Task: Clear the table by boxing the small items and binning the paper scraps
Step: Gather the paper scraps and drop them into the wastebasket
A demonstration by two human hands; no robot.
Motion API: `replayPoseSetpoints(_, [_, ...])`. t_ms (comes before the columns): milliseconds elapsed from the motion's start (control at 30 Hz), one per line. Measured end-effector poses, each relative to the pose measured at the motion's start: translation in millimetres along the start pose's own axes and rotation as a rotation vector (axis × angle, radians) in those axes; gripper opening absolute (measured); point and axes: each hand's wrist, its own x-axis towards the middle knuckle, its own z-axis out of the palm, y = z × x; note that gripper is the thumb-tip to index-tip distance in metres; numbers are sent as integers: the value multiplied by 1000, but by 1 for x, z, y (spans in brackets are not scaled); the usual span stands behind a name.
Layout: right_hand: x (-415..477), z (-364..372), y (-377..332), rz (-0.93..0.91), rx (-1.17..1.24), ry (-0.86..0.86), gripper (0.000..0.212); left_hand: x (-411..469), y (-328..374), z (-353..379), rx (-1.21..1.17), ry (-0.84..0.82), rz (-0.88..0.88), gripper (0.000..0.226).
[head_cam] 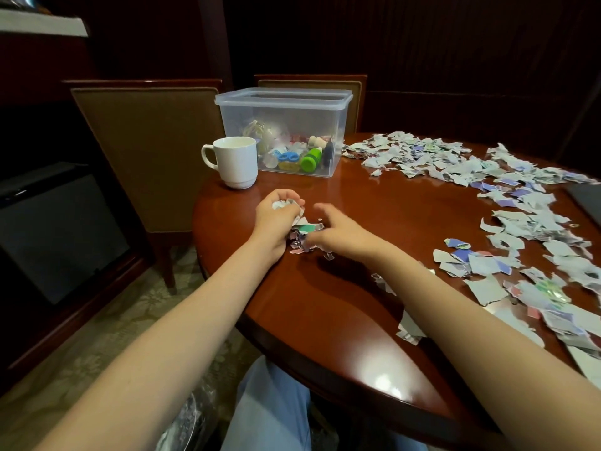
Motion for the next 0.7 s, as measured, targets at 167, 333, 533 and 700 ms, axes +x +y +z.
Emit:
replayPoseSetpoints(167, [2, 9, -5, -50, -295, -46, 86, 1, 3, -3, -13, 100, 3, 37])
replayPoseSetpoints(333, [14, 8, -15, -16, -403, 3, 66, -1, 4, -4, 2, 101, 1, 37])
replayPoseSetpoints(533, [22, 8, -27, -19, -415, 9, 29, -2, 5, -5, 7, 97, -14, 36])
replayPoseSetpoints(700, [23, 8, -27, 34, -362, 0, 25, -3, 4, -5, 22, 84, -16, 36])
